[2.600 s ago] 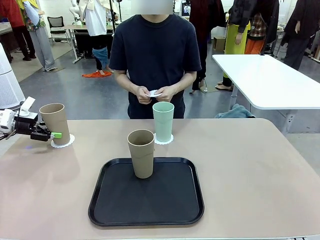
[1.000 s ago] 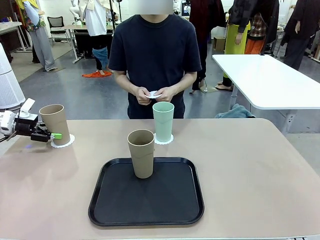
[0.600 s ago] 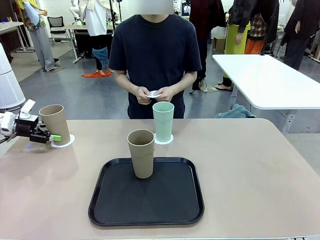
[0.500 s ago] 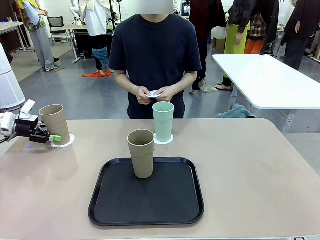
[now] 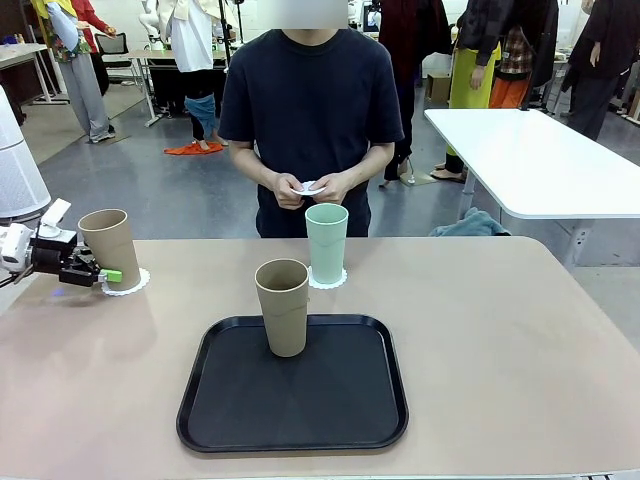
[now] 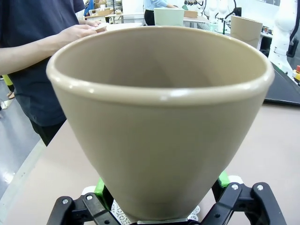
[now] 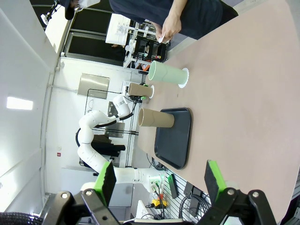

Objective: Place coasters on the table and set cups on them.
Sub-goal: Take one Reusable plastic cup from the Flat Tray and place it on a coaster set by the human.

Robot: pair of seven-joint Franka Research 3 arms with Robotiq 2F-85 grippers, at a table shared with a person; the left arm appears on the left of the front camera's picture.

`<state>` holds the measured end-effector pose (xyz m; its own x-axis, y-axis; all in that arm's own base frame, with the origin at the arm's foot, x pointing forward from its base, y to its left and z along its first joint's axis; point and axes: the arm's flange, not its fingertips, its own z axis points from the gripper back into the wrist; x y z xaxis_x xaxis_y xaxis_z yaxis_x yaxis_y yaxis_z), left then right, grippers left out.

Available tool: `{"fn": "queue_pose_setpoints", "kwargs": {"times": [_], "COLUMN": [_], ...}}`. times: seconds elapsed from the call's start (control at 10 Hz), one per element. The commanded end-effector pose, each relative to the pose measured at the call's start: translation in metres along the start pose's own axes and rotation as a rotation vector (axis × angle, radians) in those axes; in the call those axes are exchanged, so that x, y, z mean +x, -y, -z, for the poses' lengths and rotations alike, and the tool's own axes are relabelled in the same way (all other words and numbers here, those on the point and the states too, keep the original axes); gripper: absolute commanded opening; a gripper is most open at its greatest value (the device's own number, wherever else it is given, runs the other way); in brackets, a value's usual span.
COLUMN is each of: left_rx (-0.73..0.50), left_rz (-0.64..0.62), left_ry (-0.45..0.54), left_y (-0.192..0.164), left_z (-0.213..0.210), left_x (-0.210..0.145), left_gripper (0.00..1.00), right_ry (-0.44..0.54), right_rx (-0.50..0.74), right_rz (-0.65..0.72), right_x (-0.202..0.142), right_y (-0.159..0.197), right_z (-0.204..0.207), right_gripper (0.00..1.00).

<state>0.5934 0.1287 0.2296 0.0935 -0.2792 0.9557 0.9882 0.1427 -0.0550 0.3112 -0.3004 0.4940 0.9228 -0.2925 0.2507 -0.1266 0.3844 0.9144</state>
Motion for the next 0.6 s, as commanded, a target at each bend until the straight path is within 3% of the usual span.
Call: {"fn": "queue_pose_setpoints", "kwargs": {"times": [0.0,0.5], "left_rx": [-0.016,-0.047], "left_rz": [-0.027,-0.029], "left_ry": [-0.023,-0.074], "left_y": [-0.0052,-0.003], "left_z": [-0.0051,-0.0069], "left_x": [0.0045,0.0056], "left_gripper": [1.0,1.0], "right_ry": [0.002,0.002], "right_rx": [0.009,0.009], "right_rz": [-0.002,-0.002], "right_x": [-0.0003,-0.0003], "right_y": [0.0003,0.0003], "right_z": [0.0008,0.0008], "right_gripper": [1.0,1.0]}}
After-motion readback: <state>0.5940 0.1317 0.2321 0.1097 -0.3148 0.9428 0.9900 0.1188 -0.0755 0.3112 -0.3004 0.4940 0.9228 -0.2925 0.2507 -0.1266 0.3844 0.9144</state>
